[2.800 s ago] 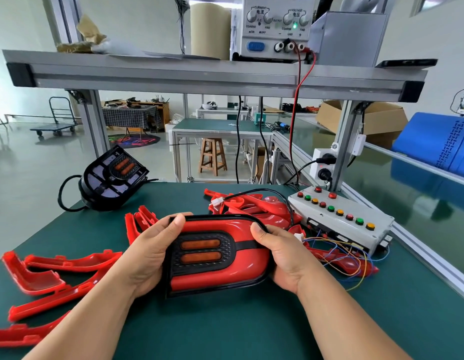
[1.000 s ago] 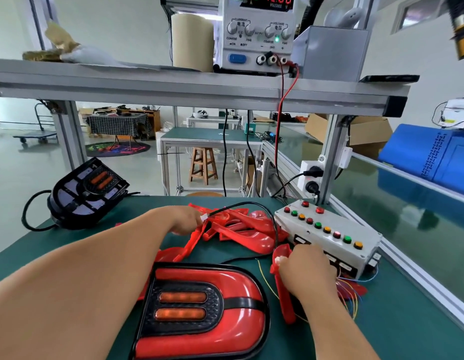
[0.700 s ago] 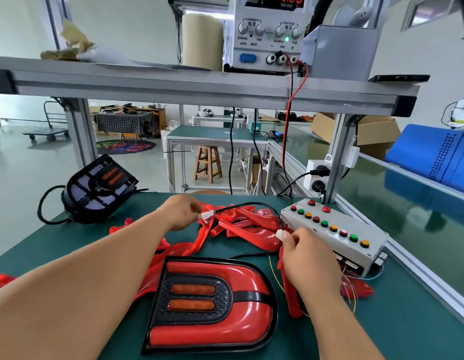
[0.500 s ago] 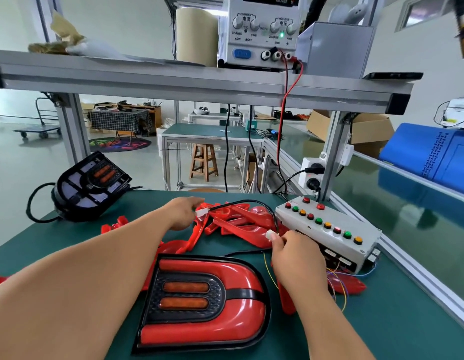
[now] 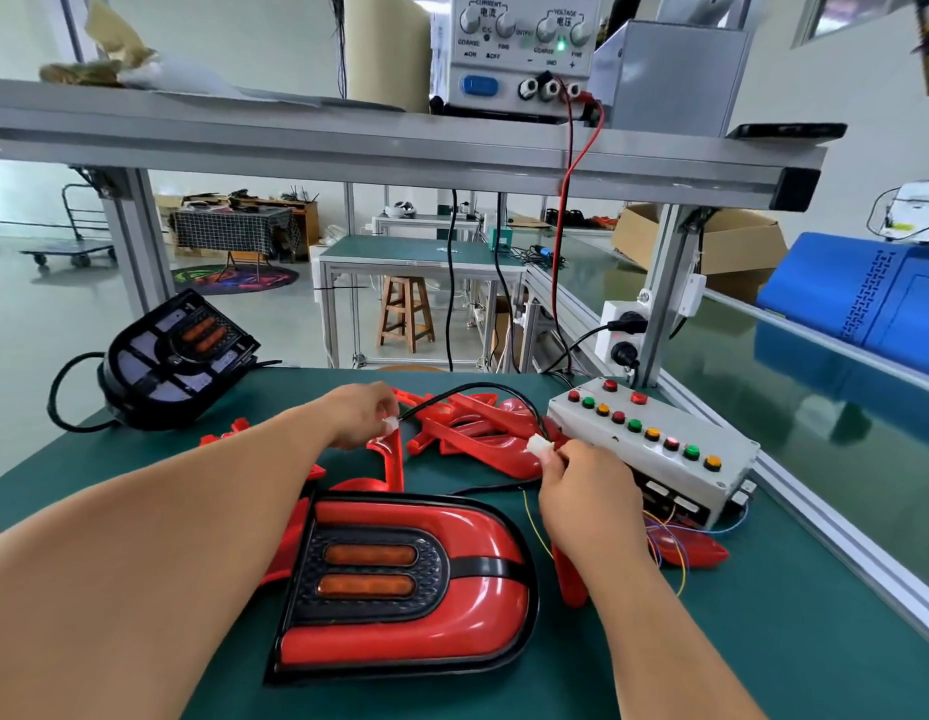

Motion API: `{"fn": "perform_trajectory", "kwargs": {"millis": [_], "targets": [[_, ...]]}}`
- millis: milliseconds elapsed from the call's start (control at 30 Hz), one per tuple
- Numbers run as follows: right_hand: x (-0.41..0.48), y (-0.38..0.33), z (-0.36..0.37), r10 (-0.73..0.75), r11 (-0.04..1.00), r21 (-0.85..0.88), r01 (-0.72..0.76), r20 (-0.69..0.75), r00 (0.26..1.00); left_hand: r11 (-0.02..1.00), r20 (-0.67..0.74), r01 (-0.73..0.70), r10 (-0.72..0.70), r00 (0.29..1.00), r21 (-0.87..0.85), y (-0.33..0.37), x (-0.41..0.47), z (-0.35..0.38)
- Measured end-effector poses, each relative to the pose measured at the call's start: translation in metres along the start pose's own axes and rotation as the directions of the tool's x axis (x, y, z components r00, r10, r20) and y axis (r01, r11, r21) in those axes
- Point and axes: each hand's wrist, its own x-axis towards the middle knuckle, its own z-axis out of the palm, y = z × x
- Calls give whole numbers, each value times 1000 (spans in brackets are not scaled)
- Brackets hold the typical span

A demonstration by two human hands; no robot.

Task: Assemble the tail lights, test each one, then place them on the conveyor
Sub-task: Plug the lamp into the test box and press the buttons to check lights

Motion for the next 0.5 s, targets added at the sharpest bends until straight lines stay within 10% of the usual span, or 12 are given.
{"fn": "perform_trajectory", "kwargs": {"millis": [133, 233, 500], "targets": [[-1, -3, -3, -78, 992, 91, 89, -117, 990, 877, -266, -64, -75, 961, -477, -3, -14, -16], [-7, -9, -6, -131, 977, 128, 169, -265, 955, 441, -352, -222, -238, 905, -869, 4, -41, -28], [-24, -29, -12, -298, 859, 267, 438, -435, 850, -208, -488, -563, -322, 811, -800, 20, -131, -39]]}}
